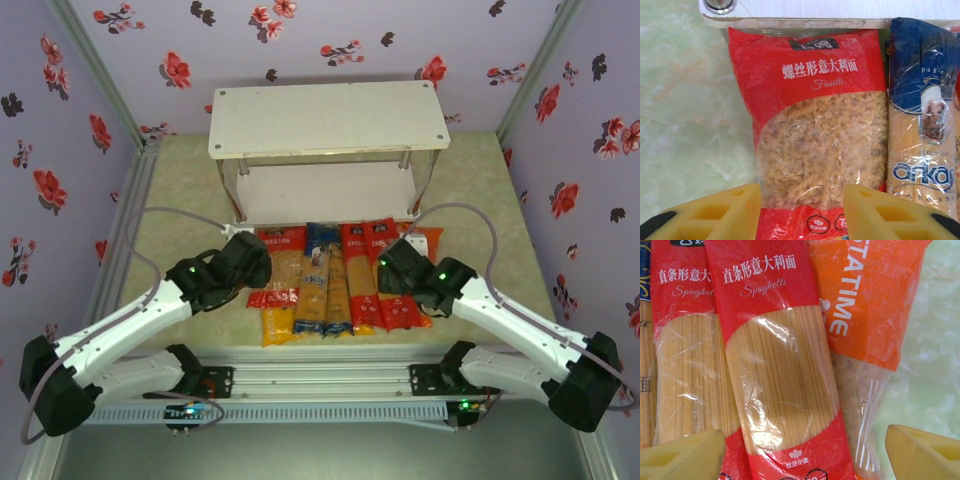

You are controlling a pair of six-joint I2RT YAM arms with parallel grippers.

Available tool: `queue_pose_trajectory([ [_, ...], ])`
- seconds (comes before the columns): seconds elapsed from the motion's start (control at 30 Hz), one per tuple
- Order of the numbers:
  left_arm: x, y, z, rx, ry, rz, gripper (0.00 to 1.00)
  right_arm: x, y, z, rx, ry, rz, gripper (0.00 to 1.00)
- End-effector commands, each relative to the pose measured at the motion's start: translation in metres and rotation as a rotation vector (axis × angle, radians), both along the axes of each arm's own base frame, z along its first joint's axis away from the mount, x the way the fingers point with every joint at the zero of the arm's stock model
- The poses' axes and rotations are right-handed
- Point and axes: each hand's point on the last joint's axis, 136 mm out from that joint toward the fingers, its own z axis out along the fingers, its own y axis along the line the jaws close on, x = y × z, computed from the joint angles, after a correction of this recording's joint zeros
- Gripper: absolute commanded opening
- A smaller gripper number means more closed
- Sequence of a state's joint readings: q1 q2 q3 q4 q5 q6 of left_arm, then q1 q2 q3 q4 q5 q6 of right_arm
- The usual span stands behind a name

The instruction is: Place and organize the pasta boxes and bags onto the shelf

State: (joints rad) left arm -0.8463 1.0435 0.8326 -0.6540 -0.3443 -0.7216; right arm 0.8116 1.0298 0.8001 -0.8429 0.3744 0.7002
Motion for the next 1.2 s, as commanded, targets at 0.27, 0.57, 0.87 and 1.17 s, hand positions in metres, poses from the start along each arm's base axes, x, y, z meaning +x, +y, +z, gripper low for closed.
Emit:
queue_pose_trajectory([
  [0.27, -0.007, -0.01, -0.024, -0.049, 0.081, -0.001, 0.53, -0.003, 0.022, -0.011, 0.057, 0.086, 0.001, 0.84],
  [0.57, -0.007, 0.005, -0.061, -0.144, 0.228, 0.077, 0.56, 0.004, 0.021, -0.003, 0.024, 0.074, -0.01, 0.86],
  [0.87, 0.006, -0.001, -0.059, -0.135, 0.194, 0.034, 0.67, 0.012, 0.036, -0.003, 0.044, 0.081, 0.011, 0.9],
  [1.17, 0.015, -0.002, -0.07, -0.14, 0.204, 0.025, 0.72, 0.017, 0.042, 0.004, 0.048, 0.07, 0.024, 0.93],
])
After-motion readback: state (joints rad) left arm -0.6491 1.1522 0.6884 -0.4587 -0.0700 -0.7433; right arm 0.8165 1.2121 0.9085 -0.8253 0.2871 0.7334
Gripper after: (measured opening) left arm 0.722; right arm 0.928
